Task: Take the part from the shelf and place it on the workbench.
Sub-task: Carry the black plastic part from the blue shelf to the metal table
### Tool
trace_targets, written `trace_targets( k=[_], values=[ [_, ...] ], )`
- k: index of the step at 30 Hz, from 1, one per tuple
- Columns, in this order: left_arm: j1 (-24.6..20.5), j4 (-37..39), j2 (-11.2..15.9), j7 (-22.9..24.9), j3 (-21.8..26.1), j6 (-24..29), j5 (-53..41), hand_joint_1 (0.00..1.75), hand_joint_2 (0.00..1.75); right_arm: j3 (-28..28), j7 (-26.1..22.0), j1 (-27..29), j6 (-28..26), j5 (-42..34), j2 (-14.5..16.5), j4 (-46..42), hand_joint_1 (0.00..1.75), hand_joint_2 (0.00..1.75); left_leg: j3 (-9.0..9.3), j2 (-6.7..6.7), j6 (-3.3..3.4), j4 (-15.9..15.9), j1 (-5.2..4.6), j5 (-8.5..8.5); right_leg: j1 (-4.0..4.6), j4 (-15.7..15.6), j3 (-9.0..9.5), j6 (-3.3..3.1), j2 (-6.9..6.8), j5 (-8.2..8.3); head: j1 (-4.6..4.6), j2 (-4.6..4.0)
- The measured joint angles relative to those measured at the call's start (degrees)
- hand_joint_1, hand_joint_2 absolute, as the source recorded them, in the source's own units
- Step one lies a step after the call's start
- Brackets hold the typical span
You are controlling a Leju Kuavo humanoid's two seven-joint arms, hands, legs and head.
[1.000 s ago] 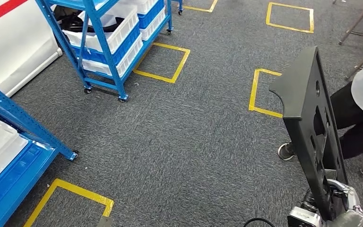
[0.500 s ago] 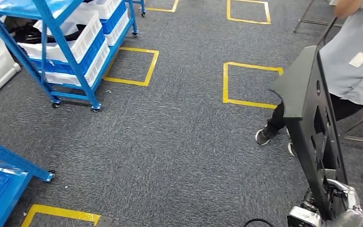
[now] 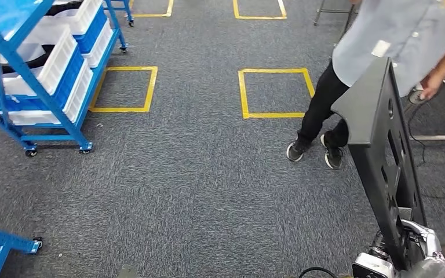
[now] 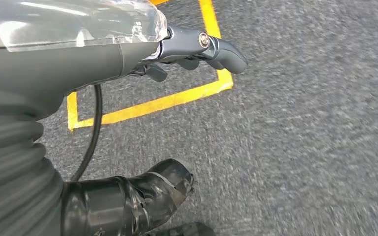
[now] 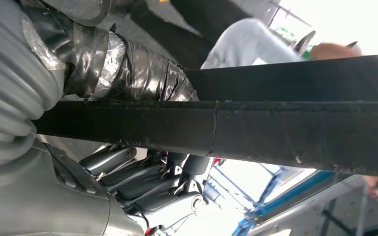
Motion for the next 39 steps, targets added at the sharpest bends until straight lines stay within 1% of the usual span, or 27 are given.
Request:
trace_targets(
  k=[2,3,4,5,6,7,8,9,10,12,14,16,18,19,20,21,22,23,25,27,29,31,33,35,36,37,39],
  values=[
    [0.0,0.0,0.0,0.0,0.0,0.0,0.0,0.0,1.75,0.0,0.0,-0.1,0.0,0.0,0.0,0.0,1.75,1.75,-2.09,-3.08,-0.32,4.9,0.17,-2.97,-0.42,-0.5,0.28,-0.45,1.16,0.36,-0.01,0.0],
    [0.0,0.0,0.0,0.0,0.0,0.1,0.0,0.0,1.75,0.0,0.0,-0.2,0.0,0.0,0.0,0.0,1.75,1.75,-3.9,-3.98,-0.38,8.7,0.19,-4.74,-0.48,-0.4,0.24,-0.58,1.82,0.39,-0.02,0.01],
    [0.2,0.0,0.0,0.0,0.0,0.1,0.0,0.0,1.75,0.0,0.0,-0.2,0.0,0.0,0.0,0.0,1.75,1.75,-5.69,-4.34,-0.45,12.1,0.21,-5.93,-0.49,-0.3,0.16,-0.63,2.57,0.38,-0.01,0.01],
    [0.3,0.0,0.0,0.0,0.0,0.1,0.0,0.0,1.75,0.0,0.0,-0.2,0.0,0.0,0.0,0.0,1.75,1.75,-6.94,-4.46,-0.51,14.3,0.24,-6.14,-0.5,-0.1,0.1,-0.65,3.38,0.33,-0.02,0.01],
    [0.4,0.0,0.0,0.0,0.0,0.1,0.1,0.0,1.75,0.0,0.0,-0.2,0.0,0.0,0.0,0.0,1.75,1.75,-7.25,-4.5,-0.54,14.3,0.28,-5.16,-0.53,0.1,0.04,-0.61,4.23,0.25,-0.01,0.0],
    [0.4,0.0,0.0,0.0,0.0,0.1,0.1,0.0,1.75,0.0,0.0,-0.2,0.0,0.0,0.0,0.0,1.75,1.75,-6.54,-4.66,-0.55,12.1,0.36,-3.22,-0.59,0.4,0.0,-0.51,5.09,0.12,-0.02,0.0],
    [0.4,0.0,0.1,0.0,0.0,0.1,0.1,0.0,1.75,0.0,0.1,-0.2,0.0,0.0,0.0,0.0,1.75,1.75,-5.11,-5.25,-0.55,8.5,0.51,-0.98,-0.67,0.7,-0.05,-0.33,5.88,-0.06,-0.02,0.0],
    [0.4,0.0,0.1,0.0,0.0,0.0,0.2,0.0,1.75,0.0,0.1,-0.2,0.0,0.0,0.0,0.0,1.75,1.75,-3.68,-6.72,-0.56,5.0,0.69,0.52,-0.67,1.2,-0.24,-0.06,6.61,-0.27,-0.01,0.0],
    [0.4,0.0,0.1,0.0,0.0,0.0,0.2,0.0,1.75,0.0,0.2,-0.2,0.0,0.0,0.0,0.0,1.75,1.75,-2.63,-7.99,-0.47,2.4,0.84,1.38,-0.68,1.6,-0.52,0.27,7.29,-0.41,0.0,0.0],
    [0.2,0.0,0.2,-0.1,0.1,-0.1,0.3,0.0,1.75,0.0,0.3,-0.2,0.0,0.1,0.0,0.0,1.75,1.75,-2.01,-9.44,-0.07,0.9,0.77,1.37,-0.8,1.9,-1.14,1.06,8.46,-0.37,0.01,0.0],
    [0.1,0.0,0.2,-0.4,0.1,-0.1,0.5,0.0,1.75,0.0,0.4,-0.1,0.0,0.2,0.0,0.0,1.75,1.75,-1.91,-8.13,0.68,0.6,0.68,1.75,-1.02,1.8,-1.45,1.73,9.06,-0.14,0.01,-0.01],
    [0.1,0.0,0.2,-0.8,0.1,-0.2,0.7,0.0,1.75,0.0,0.5,-0.1,0.0,0.2,0.0,0.0,1.75,1.75,-1.78,-6.72,1.39,0.0,0.82,2.13,-0.88,3.9,-2.46,2.25,6.7,-1.5,0.07,0.0],
    [0.2,0.0,0.2,-1.0,0.2,-0.2,0.8,0.0,1.75,0.0,0.5,-0.3,0.0,0.2,0.0,0.0,1.75,1.75,-1.75,-5.21,1.72,-0.2,0.67,2.19,-0.83,10.0,-5.36,2.71,3.44,-4.9,0.12,0.01],
    [0.3,0.0,0.2,-1.1,0.2,-0.2,0.9,0.0,1.75,0.0,0.6,-0.4,0.0,0.2,0.0,0.1,1.75,1.75,-1.78,-4.4,1.78,-0.2,0.53,2.14,-0.91,13.6,-7.1,2.86,2.77,-6.42,0.1,0.0],
    [0.4,0.0,0.2,-1.2,0.2,-0.3,1.0,0.0,1.75,0.0,0.6,-0.3,0.0,0.2,0.0,0.1,1.75,1.75,-1.77,-3.6,1.81,-0.2,0.42,2.07,-0.98,16.1,-8.28,2.9,2.48,-7.09,0.1,0.0],
    [0.4,0.0,0.3,-1.4,0.3,-0.4,1.2,0.0,1.75,0.0,0.7,-0.3,0.0,0.2,0.0,0.1,1.75,1.75,-1.73,-2.84,1.82,-0.2,0.32,1.98,-1.0,16.5,-8.46,2.85,2.35,-6.69,0.1,0.0],
    [0.4,0.0,0.3,-1.6,0.3,-0.5,1.3,0.0,1.75,0.0,0.7,-0.2,0.0,0.2,0.0,0.1,1.75,1.75,-1.62,-2.12,1.81,-0.2,0.23,1.86,-0.95,14.7,-7.47,2.67,2.13,-5.28,0.1,0.0],
    [0.3,0.0,0.3,-1.8,0.3,-0.7,1.4,0.0,1.75,0.0,0.7,-0.2,0.0,0.2,0.0,0.1,1.75,1.75,-1.43,-1.44,1.78,-0.2,0.15,1.71,-0.8,11.0,-5.42,2.33,1.51,-3.28,0.1,0.0],
    [0.2,0.0,0.2,-2.1,0.4,-1.0,1.4,0.0,1.75,0.0,0.7,-0.3,0.0,0.2,0.0,0.1,1.75,1.75,-1.01,-0.31,1.63,-0.3,0.01,1.44,-0.11,3.6,-1.48,1.27,-1.27,-0.83,0.09,-0.01],
    [0.2,0.0,0.2,-2.3,0.4,-1.2,1.4,0.0,1.75,0.0,0.7,-0.4,0.0,0.2,0.0,0.1,1.75,1.75,-0.72,0.75,1.2,-0.4,0.04,1.29,0.63,1.0,-0.33,0.36,-2.78,-0.62,0.11,-0.01],
    [0.1,0.0,0.1,-2.6,0.5,-1.3,1.5,0.0,1.75,0.0,0.7,-0.3,0.0,0.2,0.0,0.1,1.75,1.75,-0.33,1.56,0.58,-0.6,0.11,1.1,0.57,0.4,-0.18,-0.11,-1.53,-0.23,0.12,0.0],
    [0.0,0.0,0.1,-2.9,0.6,-1.4,1.6,0.0,1.75,0.0,0.7,-0.2,0.0,0.1,0.0,0.1,1.75,1.75,-0.55,-0.43,0.05,0.8,0.15,-0.14,-0.02,-0.8,0.41,-0.46,-0.21,0.33,0.07,0.01],
    [0.1,0.0,0.1,-3.0,0.6,-1.5,1.6,0.0,1.75,0.0,0.7,-0.3,0.0,0.1,0.0,0.1,1.75,1.75,-3.05,-3.47,-0.3,6.5,0.27,-3.37,-0.33,-1.3,0.69,-0.68,1.12,0.66,0.02,0.01],
    [0.4,0.0,0.2,-3.0,0.7,-1.5,1.6,0.0,1.75,0.0,0.7,-0.3,0.0,0.1,0.0,0.1,1.75,1.75,-6.56,-4.36,-0.56,13.4,0.38,-6.02,-0.38,-1.1,0.64,-0.77,2.72,0.66,0.0,0.0],
    [0.5,0.0,0.3,-2.9,0.7,-1.5,1.6,0.0,1.75,0.0,0.7,-0.3,0.0,0.0,0.0,0.2,1.75,1.75,-7.45,-4.46,-0.67,14.8,0.46,-5.81,-0.42,-1.0,0.66,-0.73,3.61,0.6,0.0,-0.01],
    [0.6,0.0,0.4,-2.9,0.7,-1.5,1.6,0.0,1.75,0.0,0.7,-0.2,0.0,0.0,0.0,0.2,1.75,1.75,-7.3,-4.53,-0.77,13.9,0.55,-4.4,-0.49,-0.8,0.67,-0.62,4.53,0.51,0.0,-0.01],
    [0.6,0.0,0.5,-2.9,0.7,-1.5,1.6,0.0,1.75,0.0,0.7,-0.2,0.0,0.0,0.0,0.3,1.75,1.75,-4.56,-5.7,-0.87,7.0,0.82,-0.08,-0.76,-0.1,0.63,-0.15,6.23,0.07,0.0,-0.02]
  ],
)
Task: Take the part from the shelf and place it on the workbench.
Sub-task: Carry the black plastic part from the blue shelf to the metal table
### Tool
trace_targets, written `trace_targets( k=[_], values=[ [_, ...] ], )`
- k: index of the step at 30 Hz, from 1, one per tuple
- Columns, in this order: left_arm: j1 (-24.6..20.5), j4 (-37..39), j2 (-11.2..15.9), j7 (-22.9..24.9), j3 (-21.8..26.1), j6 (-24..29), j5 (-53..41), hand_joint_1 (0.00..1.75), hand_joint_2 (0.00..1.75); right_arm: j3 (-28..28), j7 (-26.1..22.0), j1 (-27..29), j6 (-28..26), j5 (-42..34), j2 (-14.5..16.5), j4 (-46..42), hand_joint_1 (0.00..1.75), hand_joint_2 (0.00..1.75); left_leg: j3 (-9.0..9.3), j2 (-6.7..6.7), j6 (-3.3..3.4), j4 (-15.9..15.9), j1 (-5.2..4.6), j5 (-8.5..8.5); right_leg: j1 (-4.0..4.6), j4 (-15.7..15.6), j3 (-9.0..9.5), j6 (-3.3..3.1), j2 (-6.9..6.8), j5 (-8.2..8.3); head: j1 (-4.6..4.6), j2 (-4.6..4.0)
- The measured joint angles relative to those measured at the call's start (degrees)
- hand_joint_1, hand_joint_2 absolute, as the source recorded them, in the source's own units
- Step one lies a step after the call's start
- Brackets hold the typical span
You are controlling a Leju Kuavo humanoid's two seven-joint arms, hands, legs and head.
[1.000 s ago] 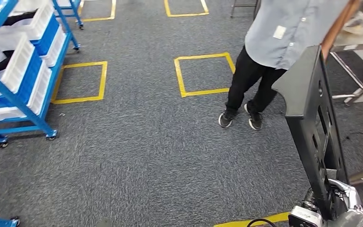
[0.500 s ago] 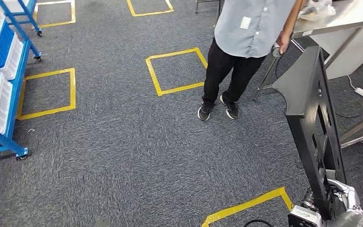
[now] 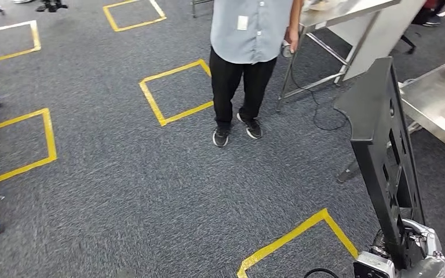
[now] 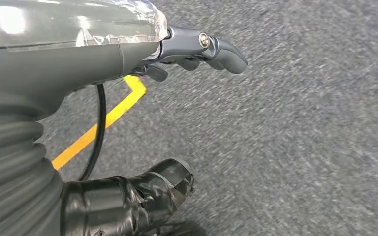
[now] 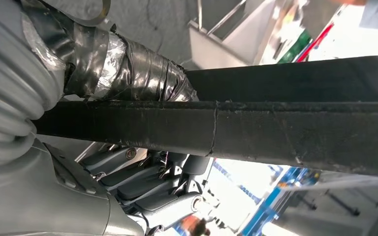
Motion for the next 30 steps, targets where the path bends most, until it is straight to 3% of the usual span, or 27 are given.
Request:
trace_targets(
  k=[2,3,5,6,8,10,11,12,13,14,16,18,19,21,23,25,27,28,30],
  values=[
    [-0.1,0.0,0.1,0.0,0.1,0.0,0.0,0.0,1.75,0.0,0.0,0.0,0.0,0.0,0.0,0.0,1.75,1.75,2.35,-2.08,0.17,-5.7,0.15,2.0,-0.07,1.0,-0.46,0.71,1.35,-0.5,0.0,0.0],
    [-0.1,0.0,0.1,0.0,0.2,-0.1,-0.1,0.0,1.75,0.0,0.0,0.0,0.0,0.0,0.0,0.0,1.75,1.75,2.75,-2.71,0.39,-6.5,0.09,1.91,-0.13,1.3,-0.75,1.07,1.86,-0.59,0.0,0.01],
    [-0.3,0.0,0.1,-0.1,0.3,-0.3,-0.1,0.0,1.75,0.0,0.0,0.2,0.0,0.0,0.0,0.1,1.75,1.75,2.82,-2.01,1.03,-6.8,-0.06,1.97,-0.29,1.3,-1.12,1.69,2.84,-0.45,0.0,0.02],
    [-0.4,0.0,0.1,-0.1,0.3,-0.5,-0.1,0.0,1.75,0.0,0.0,0.4,0.0,0.0,0.0,0.1,1.75,1.75,2.92,-1.43,1.36,-6.9,0.0,2.09,-0.3,1.5,-1.27,1.93,2.53,-0.61,0.02,0.01],
    [-0.3,0.0,0.1,-0.2,0.3,-0.6,-0.1,0.0,1.75,0.0,0.0,0.5,0.0,0.0,0.0,0.1,1.75,1.75,3.0,-0.15,2.03,-7.3,0.21,2.32,-0.18,4.6,-2.75,2.44,-0.07,-2.47,0.14,0.01],
    [-0.2,0.0,0.1,-0.2,0.4,-0.6,-0.1,0.0,1.75,0.0,0.0,0.4,0.0,0.0,0.0,0.1,1.75,1.75,3.01,1.24,2.41,-7.4,0.08,2.25,-0.22,11.3,-6.12,2.92,-2.97,-5.75,0.24,0.01],
    [0.0,0.0,0.1,-0.2,0.4,-0.7,-0.1,0.0,1.75,0.0,0.0,0.3,0.0,0.0,0.0,0.2,1.75,1.75,3.01,2.0,2.47,-7.4,0.02,2.15,-0.32,14.6,-7.82,3.07,-3.45,-6.83,0.22,0.01],
    [0.0,0.0,0.1,-0.3,0.5,-0.8,-0.1,0.0,1.75,0.0,0.0,0.4,0.0,0.0,0.0,0.2,1.75,1.75,3.07,2.75,2.46,-7.4,-0.02,2.04,-0.4,16.2,-8.77,3.13,-3.69,-6.93,0.23,0.02],
    [0.0,0.0,0.1,-0.4,0.5,-0.9,-0.1,0.0,1.75,0.0,0.0,0.4,0.0,0.0,0.0,0.2,1.75,1.75,3.19,3.48,2.43,-7.4,-0.04,1.89,-0.42,15.9,-8.71,3.09,-3.88,-5.98,0.22,0.01],
    [0.0,0.0,0.1,-0.4,0.6,-0.9,-0.1,0.0,1.75,0.0,0.0,0.4,0.0,0.0,0.0,0.3,1.75,1.75,3.4,4.16,2.36,-7.4,-0.05,1.72,-0.38,13.3,-7.48,2.94,-4.23,-4.13,0.22,0.02],
    [-0.1,0.0,0.1,-0.5,0.6,-1.0,-0.1,0.0,1.75,0.0,0.0,0.4,0.0,0.0,0.0,0.3,1.75,1.75,3.98,5.36,2.12,-7.4,-0.17,1.31,0.13,5.6,-3.6,2.29,-6.62,-0.74,0.23,0.01],
    [-0.1,0.0,0.1,-0.5,0.6,-1.0,-0.1,0.0,1.75,0.0,0.0,0.3,0.0,0.0,0.0,0.3,1.75,1.75,4.39,6.44,1.7,-7.5,-0.38,0.97,0.88,1.5,-1.63,1.59,-8.56,0.15,0.22,0.01],
    [-0.1,0.0,0.1,-0.5,0.6,-1.0,-0.1,0.0,1.75,0.0,0.0,0.3,0.0,0.0,0.0,0.3,1.75,1.75,4.55,7.03,1.45,-7.6,-0.48,0.86,1.16,1.2,-1.64,1.36,-8.55,-0.1,0.21,0.02],
    [-0.2,0.0,0.0,-0.5,0.6,-1.0,-0.2,0.0,1.75,0.0,0.0,0.5,0.0,0.0,0.0,0.2,1.75,1.75,5.07,7.68,0.88,-7.7,-0.53,0.52,0.99,0.7,-1.49,0.88,-7.08,0.15,0.2,0.01],
    [-0.4,0.0,0.0,-0.4,0.7,-1.0,-0.2,0.0,1.75,0.0,0.0,0.5,0.0,0.0,0.0,0.2,1.75,1.75,4.43,5.32,0.4,-5.5,-0.45,-1.12,0.47,-0.1,-0.95,0.34,-5.72,0.5,0.19,0.01],
    [-0.3,0.0,0.0,-0.4,0.7,-1.0,-0.2,0.0,1.75,0.0,0.0,0.4,0.0,0.0,0.0,0.2,1.75,1.75,1.15,2.2,0.23,1.2,-0.3,-4.49,0.21,-0.3,-0.73,-0.11,-4.37,0.56,0.17,0.02],
    [0.0,0.0,0.0,-0.3,0.7,-1.0,-0.2,0.0,1.75,0.0,0.0,0.4,0.0,0.0,0.0,0.3,1.75,1.75,-2.21,1.37,0.11,7.2,-0.26,-6.25,0.23,-0.1,-0.77,-0.35,-2.72,0.42,0.15,0.02],
    [0.1,0.0,0.0,-0.3,0.7,-1.0,-0.2,0.0,1.75,0.0,0.0,0.4,0.0,0.0,0.0,0.3,1.75,1.75,-2.7,1.26,0.08,7.6,-0.24,-5.45,0.22,0.2,-0.78,-0.33,-1.82,0.32,0.16,0.02],
    [0.1,0.0,0.0,-0.3,0.7,-1.0,-0.2,0.0,1.75,0.0,0.0,0.4,0.0,0.0,0.0,0.3,1.75,1.75,-0.94,0.45,0.16,2.3,-0.15,-1.25,0.14,0.8,-0.75,-0.08,-0.02,-0.04,0.15,0.02]
  ],
)
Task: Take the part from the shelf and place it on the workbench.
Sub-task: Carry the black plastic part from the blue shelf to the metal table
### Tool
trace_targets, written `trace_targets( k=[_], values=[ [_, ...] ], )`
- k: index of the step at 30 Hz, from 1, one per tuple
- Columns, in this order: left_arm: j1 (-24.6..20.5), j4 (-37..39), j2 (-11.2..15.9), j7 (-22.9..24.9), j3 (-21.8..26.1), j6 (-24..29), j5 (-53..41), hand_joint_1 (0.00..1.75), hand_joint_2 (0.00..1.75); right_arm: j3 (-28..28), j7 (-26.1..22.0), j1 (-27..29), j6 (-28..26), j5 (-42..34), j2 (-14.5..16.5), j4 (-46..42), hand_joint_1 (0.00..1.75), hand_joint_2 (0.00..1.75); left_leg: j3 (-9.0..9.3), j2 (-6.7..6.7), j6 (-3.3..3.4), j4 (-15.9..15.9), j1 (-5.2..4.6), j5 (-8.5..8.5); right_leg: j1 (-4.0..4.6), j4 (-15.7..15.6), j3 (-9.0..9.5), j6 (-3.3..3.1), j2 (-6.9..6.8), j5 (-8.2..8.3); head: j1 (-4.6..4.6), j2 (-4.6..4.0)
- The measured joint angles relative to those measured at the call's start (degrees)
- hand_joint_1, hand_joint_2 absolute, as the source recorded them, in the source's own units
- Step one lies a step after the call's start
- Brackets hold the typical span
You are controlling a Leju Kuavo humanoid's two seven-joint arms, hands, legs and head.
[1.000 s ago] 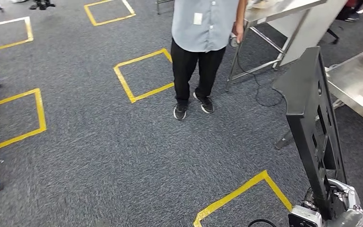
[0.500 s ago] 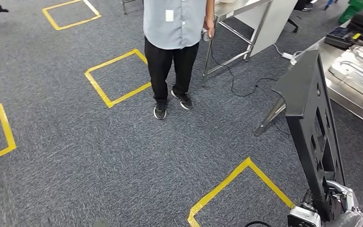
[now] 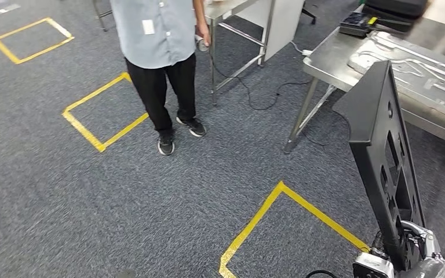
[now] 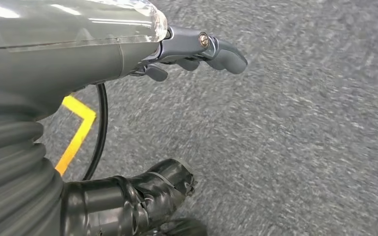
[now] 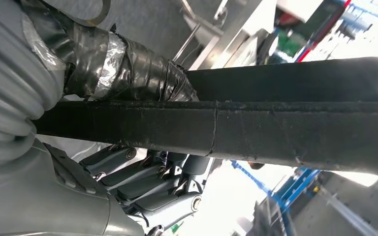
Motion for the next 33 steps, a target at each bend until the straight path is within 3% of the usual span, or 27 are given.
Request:
trace_targets(
  k=[2,3,4,6,8,10,12,13,14,15,17,19,21,22,24,26,27,28,29,30,32,33],
  values=[
    [0.0,0.0,0.0,0.0,0.0,0.0,0.0,0.0,1.75,0.0,0.0,0.0,0.0,0.0,0.0,0.0,1.75,1.75,2.48,-2.64,0.26,-6.3,0.18,2.69,0.03,0.8,-0.27,0.53,1.49,-0.45,0.01,-0.01],
    [-0.1,0.0,0.1,0.1,0.0,0.0,0.0,0.0,1.75,0.0,0.0,0.0,0.0,0.0,0.0,0.0,1.75,1.75,3.11,-3.67,0.43,-7.9,0.19,3.0,-0.01,1.1,-0.52,0.86,2.1,-0.57,0.02,-0.01],
    [-0.1,0.0,0.1,0.1,0.0,0.0,0.0,0.0,1.75,0.0,0.0,0.0,0.0,0.0,0.0,0.0,1.75,1.75,3.3,-4.05,0.67,-8.2,0.11,2.73,-0.09,1.1,-0.78,1.25,2.7,-0.55,0.02,-0.01],
    [-0.2,0.0,0.0,0.1,0.1,0.0,-0.1,0.0,1.75,0.0,0.0,0.2,0.0,0.0,0.0,0.0,1.75,1.75,3.56,-2.84,1.35,-8.8,0.05,3.05,-0.32,1.0,-1.06,1.97,3.33,-0.36,0.02,-0.01],
    [-0.3,0.0,0.0,0.1,0.1,0.0,-0.1,0.0,1.75,0.0,0.0,0.2,0.0,0.0,0.0,0.0,1.75,1.75,3.89,-1.44,2.05,-9.4,0.26,3.38,-0.18,2.6,-1.84,2.61,0.89,-1.35,0.1,-0.01],
    [-0.2,0.0,0.0,0.1,0.1,0.0,-0.2,0.0,1.75,0.0,0.0,0.0,0.0,0.0,0.0,0.0,1.75,1.75,4.07,0.03,2.44,-9.7,0.27,3.37,-0.16,8.3,-4.66,3.17,-2.52,-4.33,0.2,-0.01],
    [0.0,0.0,0.0,0.1,0.1,0.0,-0.2,0.0,1.75,0.0,0.0,0.0,0.0,0.0,0.0,0.0,1.75,1.75,4.14,1.63,2.53,-9.7,0.2,3.13,-0.45,14.7,-8.18,3.57,-3.6,-6.56,0.21,0.0],
    [0.0,0.0,0.0,0.1,0.1,0.0,-0.2,0.0,1.75,0.0,0.0,0.0,0.0,0.0,0.0,0.1,1.75,1.75,4.26,2.41,2.49,-9.7,0.19,2.96,-0.56,15.7,-8.86,3.66,-3.79,-6.23,0.21,-0.01],
    [0.0,0.0,0.0,0.1,0.1,0.0,-0.2,0.0,1.75,0.0,0.0,0.0,0.0,0.0,0.0,0.1,1.75,1.75,4.49,3.15,2.43,-9.7,0.19,2.76,-0.62,14.4,-8.33,3.64,-4.02,-4.8,0.21,-0.01],
    [-0.1,0.0,0.0,0.1,0.1,0.0,-0.2,0.0,1.75,0.0,0.0,0.0,0.0,0.0,0.0,0.1,1.75,1.75,4.82,3.83,2.34,-9.7,0.19,2.53,-0.59,11.1,-6.71,3.46,-4.56,-2.66,0.21,-0.01],
    [-0.2,0.0,0.0,0.1,0.1,0.0,-0.2,0.0,1.75,0.0,0.0,-0.1,0.0,0.0,0.0,0.2,1.75,1.75,5.46,5.03,2.0,-9.7,0.08,1.99,0.0,3.6,-2.91,2.75,-6.97,0.28,0.21,0.0],
    [-0.2,0.0,-0.1,0.1,0.1,0.0,-0.2,0.0,1.75,0.0,0.0,-0.1,0.0,0.0,0.0,0.2,1.75,1.75,6.0,6.08,1.44,-10.0,-0.1,1.61,0.68,0.6,-1.47,2.02,-8.18,0.61,0.2,0.0],
    [-0.4,0.0,-0.1,0.1,0.1,0.0,-0.2,0.0,1.75,0.0,0.0,0.0,0.0,0.0,-0.1,0.1,1.75,1.75,6.66,7.18,0.84,-10.4,-0.27,1.36,0.68,0.1,-1.35,1.41,-6.9,0.7,0.17,0.0],
    [-0.5,0.0,-0.1,0.1,0.1,0.0,-0.2,0.0,1.75,0.0,0.0,0.1,0.0,0.0,-0.1,0.1,1.75,1.75,6.96,6.86,0.54,-10.4,-0.26,1.06,0.48,-0.4,-1.0,1.14,-6.26,0.85,0.16,-0.01],
    [-0.6,0.0,-0.1,0.1,0.1,0.0,-0.2,0.0,1.75,0.0,0.0,0.0,0.0,0.0,-0.1,0.1,1.75,1.75,5.85,4.19,0.07,-7.1,-0.15,-1.04,-0.04,-1.3,-0.21,0.47,-5.0,1.19,0.06,-0.01],
    [-0.5,0.0,-0.1,0.1,0.1,0.0,-0.2,0.0,1.75,0.1,0.0,-0.2,0.0,0.0,-0.1,0.2,1.75,1.75,2.28,1.37,-0.13,0.0,0.05,-4.24,-0.1,-1.5,-0.02,0.0,-3.72,1.15,0.0,-0.01],
    [-0.4,0.0,-0.1,0.1,0.1,0.0,-0.2,0.0,1.75,0.1,0.0,-0.2,0.0,0.0,-0.1,0.3,1.75,1.75,0.43,0.99,-0.2,3.1,0.06,-5.12,-0.06,-1.4,-0.02,-0.09,-2.94,1.08,0.01,-0.01],
    [-0.3,0.0,-0.1,0.1,0.1,0.0,-0.2,0.0,1.75,0.1,0.0,-0.2,0.0,0.0,-0.1,0.3,1.75,1.75,-0.8,0.83,-0.26,4.7,0.06,-4.95,-0.03,-1.3,0.01,-0.12,-2.07,0.98,-0.01,0.0],
    [-0.2,0.0,-0.1,0.1,0.1,0.0,-0.2,0.0,1.75,0.1,0.0,-0.2,0.0,0.0,-0.1,0.4,1.75,1.75,-1.08,0.74,-0.28,4.2,0.06,-3.58,-0.02,-1.1,0.05,-0.06,-1.15,0.87,-0.01,-0.01],
    [-0.1,0.0,-0.1,0.1,0.1,0.0,-0.2,0.0,1.75,0.1,0.0,-0.2,0.0,0.1,-0.1,0.4,1.75,1.75,-0.38,0.44,-0.23,1.6,0.07,-1.24,-0.05,-0.8,0.08,0.07,-0.23,0.68,-0.01,0.0],
    [0.0,0.0,0.0,0.2,0.1,0.0,-0.2,0.0,1.75,0.1,0.0,-0.2,0.0,0.1,-0.1,0.5,1.75,1.75,1.99,-2.02,0.02,-5.3,0.23,2.6,-0.1,0.1,-0.15,0.52,1.29,0.17,0.01,-0.01],
    [0.0,0.0,0.0,0.2,0.1,0.0,-0.2,0.0,1.75,0.1,0.0,-0.2,0.0,0.2,-0.1,0.5,1.75,1.75,2.8,-3.21,0.17,-7.5,0.3,3.39,-0.13,0.4,-0.4,0.81,1.93,0.0,0.01,0.0]
  ],
)
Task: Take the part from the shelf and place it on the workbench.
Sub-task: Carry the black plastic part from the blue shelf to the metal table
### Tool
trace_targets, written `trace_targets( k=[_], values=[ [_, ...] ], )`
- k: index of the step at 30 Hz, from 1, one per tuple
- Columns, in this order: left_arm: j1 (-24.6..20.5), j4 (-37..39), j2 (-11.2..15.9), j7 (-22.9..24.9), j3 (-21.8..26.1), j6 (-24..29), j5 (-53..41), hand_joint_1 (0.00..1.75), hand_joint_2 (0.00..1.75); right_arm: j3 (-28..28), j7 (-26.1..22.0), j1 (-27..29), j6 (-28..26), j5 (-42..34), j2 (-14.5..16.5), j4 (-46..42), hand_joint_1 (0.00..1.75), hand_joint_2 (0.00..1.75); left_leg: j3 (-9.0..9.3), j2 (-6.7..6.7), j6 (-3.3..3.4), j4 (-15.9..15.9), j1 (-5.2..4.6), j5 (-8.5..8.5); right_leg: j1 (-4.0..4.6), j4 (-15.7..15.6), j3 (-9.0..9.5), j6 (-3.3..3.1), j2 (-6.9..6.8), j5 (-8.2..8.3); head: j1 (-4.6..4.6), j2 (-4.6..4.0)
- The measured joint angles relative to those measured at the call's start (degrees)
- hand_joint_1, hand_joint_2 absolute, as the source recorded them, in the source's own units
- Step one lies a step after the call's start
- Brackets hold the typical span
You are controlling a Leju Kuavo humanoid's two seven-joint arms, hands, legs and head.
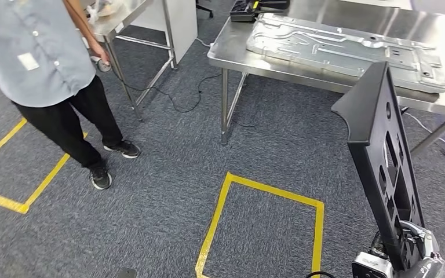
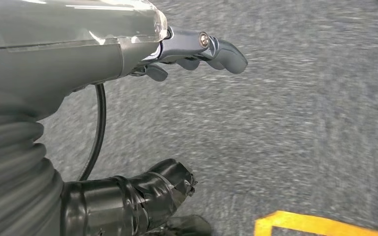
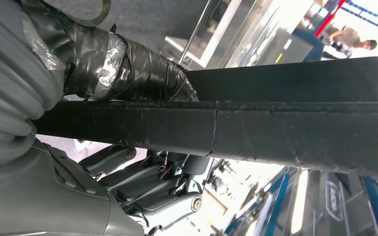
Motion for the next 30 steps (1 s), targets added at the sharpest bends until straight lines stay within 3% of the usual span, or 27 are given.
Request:
trace_targets(
  k=[1,2,3,4,6,7,9,10,11,12,13,15,18,20,22,24,25,26,27,29,30],
  values=[
    [-0.1,0.0,0.0,0.0,0.0,0.0,0.0,0.0,1.75,0.0,0.0,0.0,0.0,0.0,0.0,0.0,1.75,1.75,0.36,-0.82,0.15,-1.0,-0.01,0.0,-0.05,0.2,-0.28,0.32,0.55,-0.08,0.01,0.0],
    [-0.1,0.0,0.0,0.1,0.0,0.0,0.0,0.0,1.75,0.0,0.0,0.0,0.0,0.1,0.0,0.0,1.75,1.75,0.46,-0.67,0.34,-1.2,-0.13,-0.12,-0.1,0.3,-0.5,0.7,1.16,-0.02,0.0,0.0],
    [-0.2,0.0,0.0,0.1,0.0,0.0,0.0,0.0,1.75,0.0,0.0,0.1,0.0,0.1,0.0,0.0,1.75,1.75,0.58,-0.06,0.66,-1.3,-0.12,-0.01,-0.19,0.1,-0.63,1.05,1.73,0.09,-0.01,0.0],
    [-0.3,0.0,0.0,0.1,0.0,0.0,0.0,0.0,1.75,0.0,0.0,0.2,0.0,0.1,0.0,0.0,1.75,1.75,0.78,0.6,1.01,-1.7,-0.08,0.13,-0.18,0.3,-0.71,1.36,1.37,0.03,0.02,-0.01],
    [-0.2,0.0,-0.1,0.1,0.0,0.0,0.0,0.0,1.75,0.1,0.1,0.1,0.0,0.1,-0.2,0.0,1.75,1.75,1.16,1.99,1.76,-2.3,0.18,0.4,-0.06,2.7,-1.88,2.0,-1.56,-1.46,0.12,-0.01],
    [-0.2,0.0,0.0,0.1,0.0,0.0,0.0,0.0,1.75,0.1,0.1,0.0,0.0,0.1,-0.2,0.0,1.75,1.75,1.27,2.66,1.99,-2.5,0.17,0.39,-0.12,5.6,-3.31,2.33,-3.55,-2.99,0.17,-0.01],
    [0.0,0.0,0.0,0.1,0.0,0.0,0.0,0.0,1.75,0.1,0.3,-0.2,0.0,0.0,-0.3,0.1,1.75,1.75,1.35,3.99,2.16,-2.5,0.11,0.2,-0.49,12.5,-6.97,2.97,-5.39,-5.83,0.18,-0.01],
    [0.0,0.0,0.0,0.1,0.0,0.0,0.0,0.0,1.75,0.1,0.4,-0.2,0.0,0.0,-0.4,0.2,1.75,1.75,1.42,4.58,2.14,-2.5,0.1,0.06,-0.72,14.5,-8.07,3.21,-5.64,-6.09,0.18,-0.01],
    [0.0,0.0,0.0,0.1,0.0,0.0,0.0,0.0,1.75,0.1,0.5,-0.2,0.0,0.0,-0.4,0.2,1.75,1.75,1.55,5.08,2.06,-2.5,0.11,-0.08,-0.92,14.4,-8.11,3.36,-5.81,-5.3,0.19,-0.01],
    [0.0,0.0,0.0,0.1,0.0,0.0,0.0,0.0,1.75,0.1,0.6,-0.2,0.0,0.0,-0.4,0.3,1.75,1.75,1.77,5.5,1.93,-2.4,0.13,-0.26,-1.08,12.0,-6.97,3.42,-6.04,-3.59,0.19,0.0],
    [0.0,0.0,0.0,0.1,0.0,0.0,0.0,0.0,1.75,0.1,0.6,-0.2,0.0,0.0,-0.5,0.3,1.75,1.75,2.08,5.83,1.75,-2.5,0.16,-0.46,-1.15,8.2,-4.99,3.37,-6.45,-1.54,0.19,-0.01],
    [-0.1,0.0,0.0,0.1,0.0,0.0,0.0,0.0,1.75,0.1,0.6,-0.2,0.0,0.0,-0.5,0.3,1.75,1.75,2.52,6.31,1.2,-2.5,0.01,-0.9,-0.78,1.7,-1.56,2.9,-7.44,0.7,0.18,-0.01],
    [-0.2,0.0,-0.1,0.1,0.0,0.0,0.0,0.0,1.75,0.2,0.7,-0.2,0.0,0.0,-0.5,0.4,1.75,1.75,3.06,6.81,0.17,-2.8,-0.13,-1.15,-0.23,-0.2,-0.72,1.9,-7.35,0.58,0.16,-0.01],
    [-0.3,0.0,-0.1,0.1,0.0,0.0,0.0,0.0,1.75,0.2,0.7,-0.1,0.0,0.0,-0.6,0.4,1.75,1.75,3.22,6.41,-0.44,-2.4,0.0,-1.78,-0.49,-0.9,-0.29,1.16,-6.93,0.74,0.14,-0.01],
    [-0.3,0.0,-0.1,0.1,0.0,0.0,0.0,0.0,1.75,0.4,0.7,-0.2,0.0,0.0,-0.6,0.4,1.75,1.75,1.2,5.03,-0.79,2.1,0.13,-4.42,-0.72,-1.5,0.23,0.33,-6.67,0.86,0.1,-0.01],
    [-0.2,0.0,0.0,0.1,0.0,0.0,-0.1,0.0,1.75,0.7,0.8,-0.4,0.0,0.0,-0.6,0.5,1.75,1.75,-2.91,4.13,-0.96,9.9,0.13,-7.64,-0.47,-1.5,0.34,-0.24,-6.36,0.67,0.09,-0.01],
    [-0.1,0.0,0.0,0.2,0.0,0.0,-0.1,0.0,1.75,0.9,0.9,-0.4,0.0,0.1,-0.6,0.6,1.75,1.75,-4.58,4.02,-1.01,12.6,0.13,-8.16,-0.34,-1.4,0.39,-0.36,-6.11,0.55,0.08,-0.01],
    [0.0,0.0,0.0,0.1,0.0,-0.1,-0.1,0.0,1.75,1.1,1.1,-0.4,0.0,0.2,-0.7,0.7,1.75,1.75,-5.31,3.99,-0.99,13.3,0.13,-7.45,-0.25,-1.2,0.46,-0.41,-5.83,0.41,0.08,0.0],
    [0.0,0.0,0.0,0.0,0.0,-0.3,-0.1,0.0,1.75,1.2,1.5,-0.4,0.0,0.4,-0.7,0.8,1.75,1.75,-4.93,3.99,-0.89,11.6,0.12,-5.63,-0.19,-1.1,0.57,-0.39,-5.54,0.22,0.07,0.0],
    [0.0,0.0,0.0,-0.6,0.0,-0.9,0.0,0.0,1.75,1.6,2.2,-0.5,0.0,1.4,-0.8,1.0,1.75,1.75,-2.16,3.82,-0.41,4.5,0.04,-1.25,-0.1,-0.6,0.79,-0.14,-5.1,-0.3,0.09,-0.01],
    [0.0,0.0,0.1,-0.9,0.0,-1.3,0.0,0.0,1.75,1.7,2.5,-0.5,0.0,2.1,-0.8,1.1,1.75,1.75,-0.88,3.68,-0.15,1.4,-0.05,-0.03,0.02,-0.2,0.78,0.09,-4.93,-0.56,0.09,-0.01]
  ],
)
